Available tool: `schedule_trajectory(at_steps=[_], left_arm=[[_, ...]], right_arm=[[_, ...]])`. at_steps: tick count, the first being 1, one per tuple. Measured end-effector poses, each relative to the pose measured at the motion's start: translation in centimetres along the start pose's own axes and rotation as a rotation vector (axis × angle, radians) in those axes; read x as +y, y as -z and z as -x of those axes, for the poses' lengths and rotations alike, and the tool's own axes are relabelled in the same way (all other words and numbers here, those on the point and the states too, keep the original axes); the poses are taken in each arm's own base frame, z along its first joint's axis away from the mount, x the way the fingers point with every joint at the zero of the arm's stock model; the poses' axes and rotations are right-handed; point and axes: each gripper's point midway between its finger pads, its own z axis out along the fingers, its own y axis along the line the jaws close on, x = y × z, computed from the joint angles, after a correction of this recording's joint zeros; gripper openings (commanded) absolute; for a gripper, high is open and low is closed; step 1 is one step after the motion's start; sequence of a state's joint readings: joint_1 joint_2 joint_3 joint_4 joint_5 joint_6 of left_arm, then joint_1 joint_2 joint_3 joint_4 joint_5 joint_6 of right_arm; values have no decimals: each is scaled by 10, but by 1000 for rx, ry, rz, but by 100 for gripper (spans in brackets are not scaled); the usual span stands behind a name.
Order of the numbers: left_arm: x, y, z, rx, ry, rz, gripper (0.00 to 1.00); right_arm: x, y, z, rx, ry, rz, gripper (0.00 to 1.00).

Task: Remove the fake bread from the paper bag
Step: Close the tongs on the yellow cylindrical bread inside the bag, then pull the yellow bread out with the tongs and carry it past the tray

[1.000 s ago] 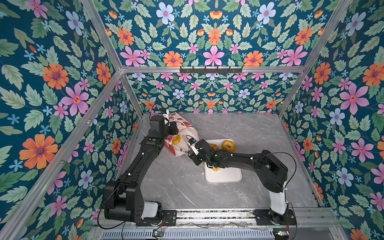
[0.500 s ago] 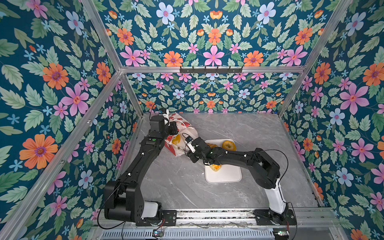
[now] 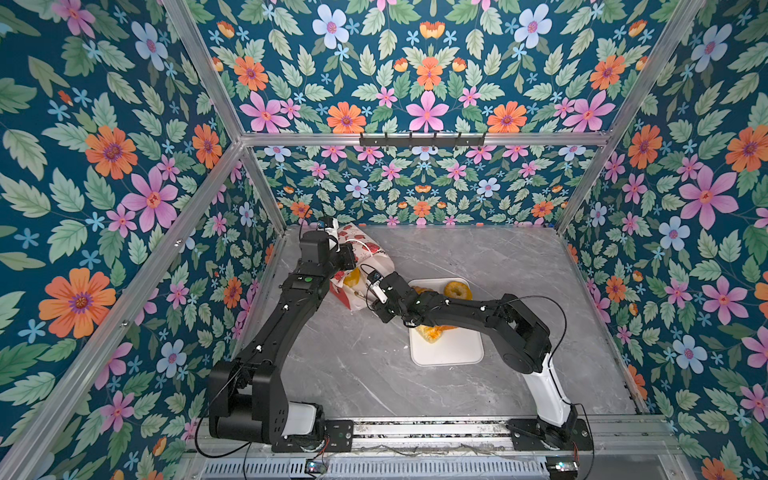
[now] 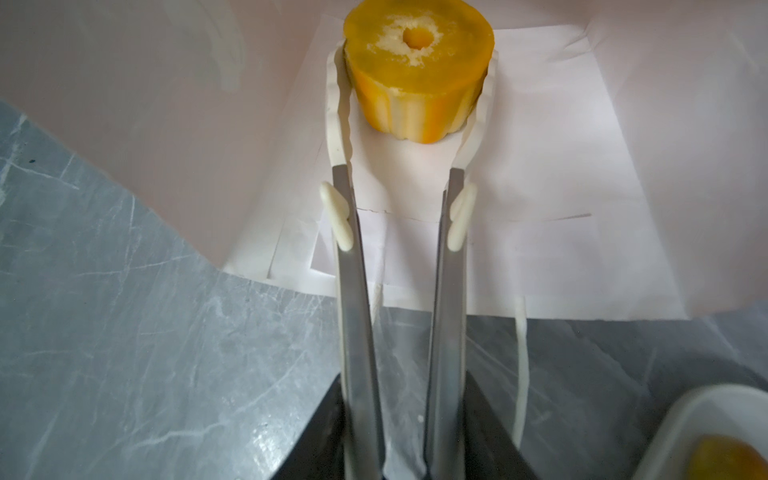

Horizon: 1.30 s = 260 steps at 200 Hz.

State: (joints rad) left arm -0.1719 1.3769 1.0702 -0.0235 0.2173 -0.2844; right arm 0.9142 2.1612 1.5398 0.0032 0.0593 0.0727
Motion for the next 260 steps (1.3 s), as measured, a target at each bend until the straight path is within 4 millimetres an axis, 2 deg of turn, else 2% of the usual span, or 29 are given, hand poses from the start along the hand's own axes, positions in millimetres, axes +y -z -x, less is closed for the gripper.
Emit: schedule_trajectory(at_steps=[20,49,97,123,184,201,229,260], left_arm=[[0,0,0,1,-2,1,0],[1,-2,-2,5,0,2,0],[3,-4,-4,11,0,12,0],[5,-6,-6,17,0,17,0],[7,-11,-7,24,1,22,0],[7,-11,-7,23,2,28,0],[10,-11,-7,20,0,41,0],[11,-11,-6,18,-3,45,0]], right_arm=[[1,2,0,-7,1,5,26],[1,12,2,-16,1,13,24],[11,50,6,-5,-10,84,24],[17,71,-2,35,-32,122,23],[25,130,-40,128,-122,197,22],[25,152,-44,129,-146,204,22],[26,187,-40,84,-199,234,22],[30,223,-59,89,-284,280,22]])
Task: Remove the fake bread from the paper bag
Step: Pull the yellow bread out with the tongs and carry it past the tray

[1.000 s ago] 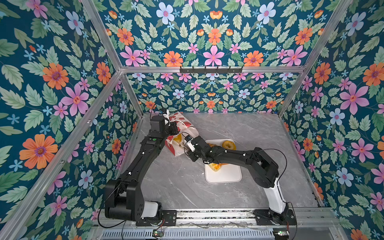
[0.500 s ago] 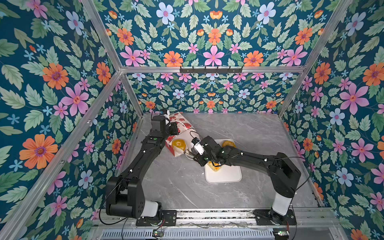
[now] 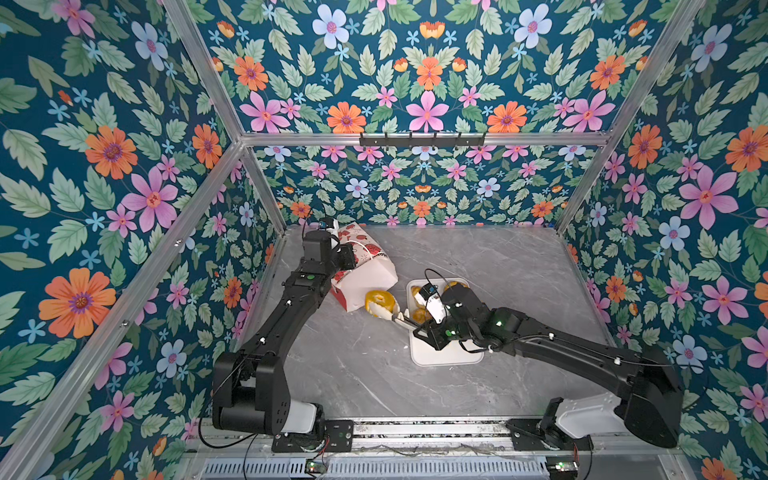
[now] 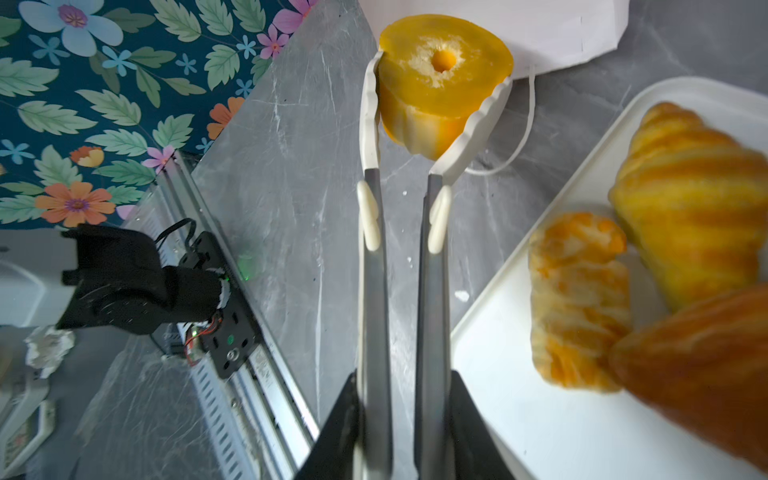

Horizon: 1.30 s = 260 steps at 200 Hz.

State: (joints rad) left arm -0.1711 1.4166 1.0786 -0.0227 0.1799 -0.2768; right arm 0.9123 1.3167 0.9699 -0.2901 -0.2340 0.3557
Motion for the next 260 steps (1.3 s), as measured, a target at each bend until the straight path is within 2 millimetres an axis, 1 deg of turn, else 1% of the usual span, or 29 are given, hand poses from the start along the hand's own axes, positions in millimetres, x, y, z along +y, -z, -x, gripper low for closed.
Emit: schedule_trajectory(at_steps=[35,53,74,97,113,141,172,222,260], left_arm=[[1,0,-1,1,-3,1,0],[1,-1,-3,4,-1,1,0],[1,-1,-2,1,-5,0,0],[1,0,-3,2,-6,0,0],[1,0,-3,1,-6,0,0],[0,1,-2,-2,-11,-1,0],[0,1,-2,-2,-13,-1,0],[0,1,-3,-1,-13,-2,0],[0,1,-4,1,-13,-5,0]], right_arm=[[9,32,-20,-18,-83,62,22],[11,44,-27,-19,-127,76,22],[14,54,-31,-25,-159,91,22],[12,58,-36,-20,-212,101,22],[7,62,-40,-25,-269,101,22],[-2,72,-36,-66,-341,103,21],[0,79,-35,-70,-397,139,21],[9,88,-55,-12,-510,215,21],[12,94,-71,27,-600,239,20]])
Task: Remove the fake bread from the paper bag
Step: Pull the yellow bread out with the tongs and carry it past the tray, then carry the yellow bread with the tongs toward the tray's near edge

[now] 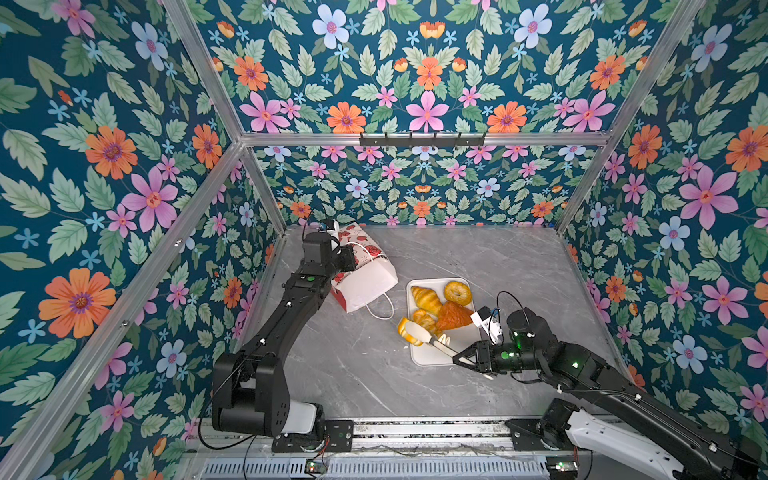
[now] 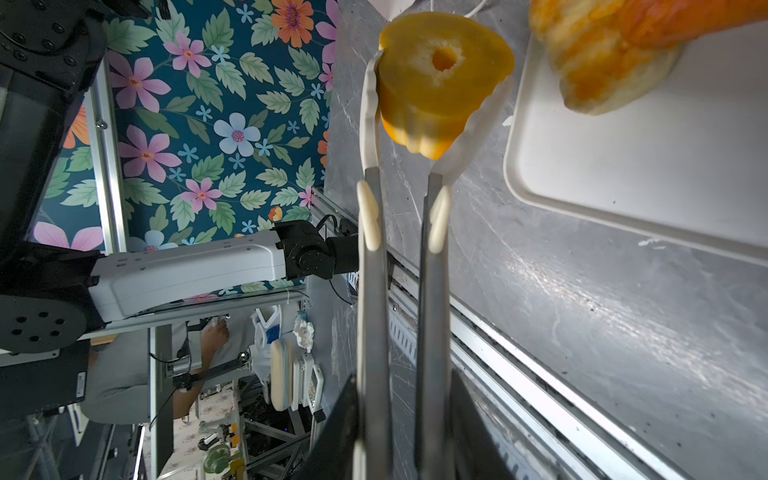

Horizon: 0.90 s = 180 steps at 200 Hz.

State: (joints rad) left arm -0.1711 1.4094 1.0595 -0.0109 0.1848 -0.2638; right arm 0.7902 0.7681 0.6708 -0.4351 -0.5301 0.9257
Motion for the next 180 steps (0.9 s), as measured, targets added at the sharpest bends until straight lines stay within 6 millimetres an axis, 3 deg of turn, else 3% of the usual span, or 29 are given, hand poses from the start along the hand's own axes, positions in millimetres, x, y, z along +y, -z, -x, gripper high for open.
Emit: schedule_trajectory(at_steps=[89,180], left_arm=[[-2,0,-1,0,3,-11,0],[-3,0,0,-7,13,-20,0]], right_arm=[[-21,5,-24,43,-231,21,20],[-36,10,-31,15,-356,24,20]])
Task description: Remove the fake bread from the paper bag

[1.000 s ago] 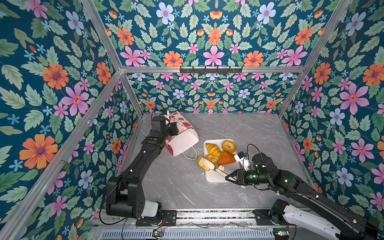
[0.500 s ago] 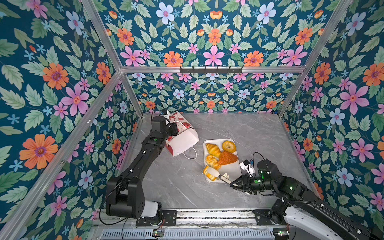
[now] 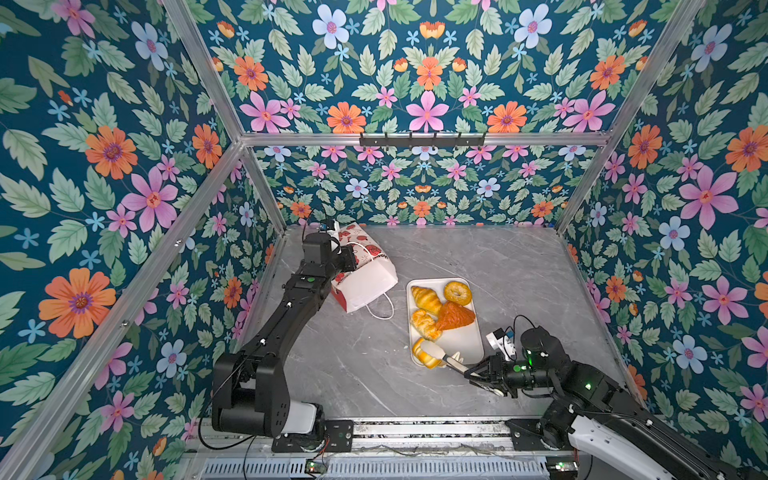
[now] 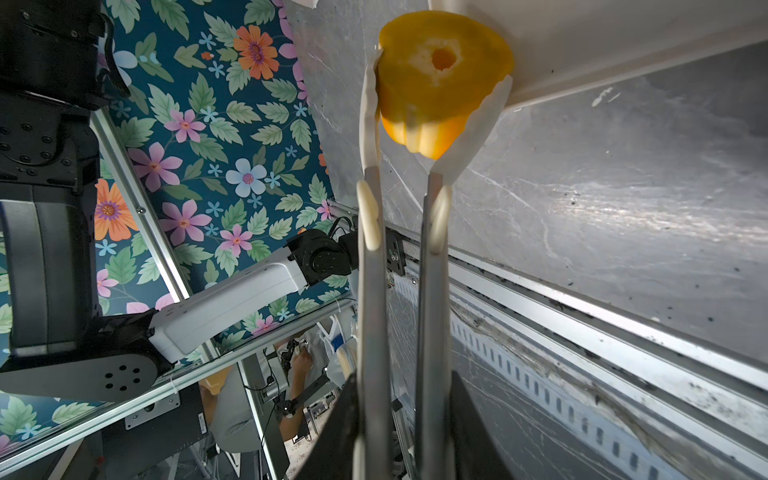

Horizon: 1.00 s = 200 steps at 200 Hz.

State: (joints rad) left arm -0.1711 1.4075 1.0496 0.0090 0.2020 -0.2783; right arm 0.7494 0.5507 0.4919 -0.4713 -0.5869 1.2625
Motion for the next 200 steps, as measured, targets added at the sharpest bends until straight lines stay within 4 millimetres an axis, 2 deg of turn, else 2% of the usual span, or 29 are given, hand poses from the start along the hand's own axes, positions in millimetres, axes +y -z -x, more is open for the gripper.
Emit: schedule_trajectory(at_steps=[76,200], left_arm=[[-1,0,1,-3,2,-5,0],[-1,0,1,-4,3,-5,0]], right_arm=[[-13,4,3,-45,-33,-13,21],[-11,0,4,-48,-121,88,21]])
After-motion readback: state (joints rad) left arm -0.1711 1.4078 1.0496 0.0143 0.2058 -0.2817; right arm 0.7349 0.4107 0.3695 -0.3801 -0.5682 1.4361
